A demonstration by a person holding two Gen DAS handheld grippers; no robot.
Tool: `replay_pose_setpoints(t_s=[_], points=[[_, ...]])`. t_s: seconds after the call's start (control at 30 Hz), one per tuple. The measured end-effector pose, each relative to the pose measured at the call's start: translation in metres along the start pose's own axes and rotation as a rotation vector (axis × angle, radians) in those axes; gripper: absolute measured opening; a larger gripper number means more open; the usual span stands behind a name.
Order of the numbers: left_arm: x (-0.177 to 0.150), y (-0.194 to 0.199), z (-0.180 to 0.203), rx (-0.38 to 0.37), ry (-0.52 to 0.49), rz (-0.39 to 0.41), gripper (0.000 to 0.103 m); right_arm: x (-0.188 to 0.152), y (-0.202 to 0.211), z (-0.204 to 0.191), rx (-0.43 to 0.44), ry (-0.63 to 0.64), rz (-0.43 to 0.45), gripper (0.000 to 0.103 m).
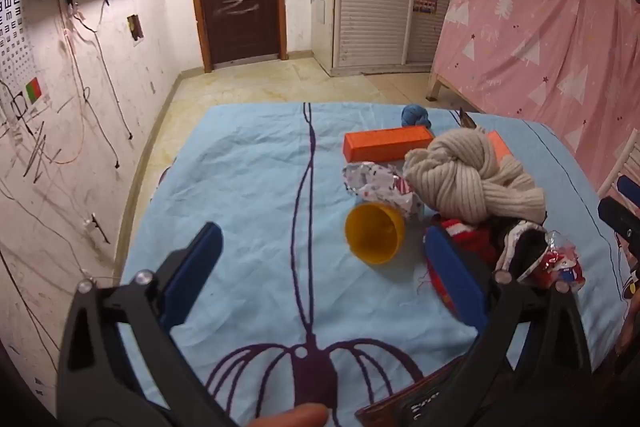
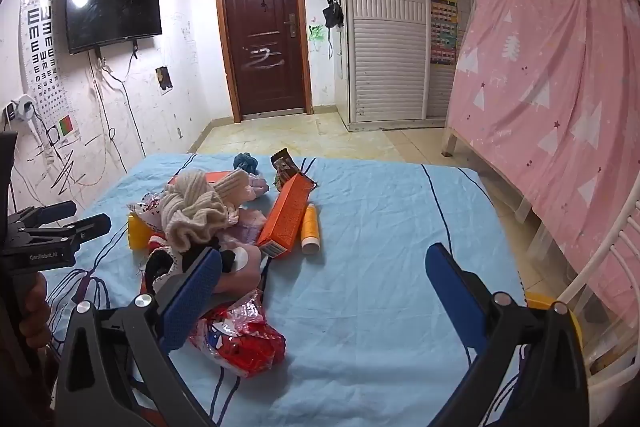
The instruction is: Collect trash
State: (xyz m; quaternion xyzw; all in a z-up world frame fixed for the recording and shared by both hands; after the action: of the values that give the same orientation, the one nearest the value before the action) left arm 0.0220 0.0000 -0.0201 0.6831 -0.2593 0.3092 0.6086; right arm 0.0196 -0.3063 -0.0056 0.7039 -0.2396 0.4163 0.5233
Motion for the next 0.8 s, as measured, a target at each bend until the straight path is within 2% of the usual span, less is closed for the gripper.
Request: replay_pose_setpoints(t_s=[0.8], points=[[0.0025, 0.0013, 0.0055, 0.000, -0.004, 0.000, 0.097, 0.0016, 0.0026, -0.0015, 0.011, -0.013, 0.004, 0.095]])
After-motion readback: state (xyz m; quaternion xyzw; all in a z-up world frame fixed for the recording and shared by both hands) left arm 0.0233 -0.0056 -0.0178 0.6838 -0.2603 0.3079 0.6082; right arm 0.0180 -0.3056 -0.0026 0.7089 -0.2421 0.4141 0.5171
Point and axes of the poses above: each gripper's, at about its wrist camera, not at the fingertips, and y roughly against the way its jaws point, z to its right, x to its top, the point moved 3 cm from there along -y, roughly the way its jaws point, and after that the axes turned 7 degrees about x, right-handed, at the moved point
